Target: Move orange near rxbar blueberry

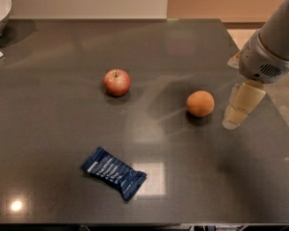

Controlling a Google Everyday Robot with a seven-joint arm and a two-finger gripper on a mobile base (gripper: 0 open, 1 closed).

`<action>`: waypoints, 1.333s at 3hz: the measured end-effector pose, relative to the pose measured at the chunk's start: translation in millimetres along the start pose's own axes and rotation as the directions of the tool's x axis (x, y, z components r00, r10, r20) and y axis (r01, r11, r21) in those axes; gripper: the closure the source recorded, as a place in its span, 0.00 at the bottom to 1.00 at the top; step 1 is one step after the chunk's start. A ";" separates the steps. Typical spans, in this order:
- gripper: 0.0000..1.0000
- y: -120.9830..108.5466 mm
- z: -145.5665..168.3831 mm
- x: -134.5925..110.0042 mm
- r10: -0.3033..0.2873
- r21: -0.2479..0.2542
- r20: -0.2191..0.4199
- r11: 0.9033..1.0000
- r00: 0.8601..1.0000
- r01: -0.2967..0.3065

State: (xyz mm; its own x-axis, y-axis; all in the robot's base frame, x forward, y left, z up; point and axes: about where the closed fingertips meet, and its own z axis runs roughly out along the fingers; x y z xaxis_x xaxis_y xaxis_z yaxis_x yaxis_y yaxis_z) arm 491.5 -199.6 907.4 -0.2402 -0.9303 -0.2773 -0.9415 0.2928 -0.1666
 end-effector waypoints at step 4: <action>0.00 2.9 61.2 -29.7 -0.014 -0.079 0.052 0.997 0.999 0.018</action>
Offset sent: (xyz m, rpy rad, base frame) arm 0.0231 0.0394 -0.0453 0.0797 0.0469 0.0279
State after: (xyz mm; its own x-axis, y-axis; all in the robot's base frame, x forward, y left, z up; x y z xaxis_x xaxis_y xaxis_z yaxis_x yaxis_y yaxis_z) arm 510.3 -157.6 857.2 -0.2143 -0.9215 -0.3240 -0.9615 0.2574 -0.0962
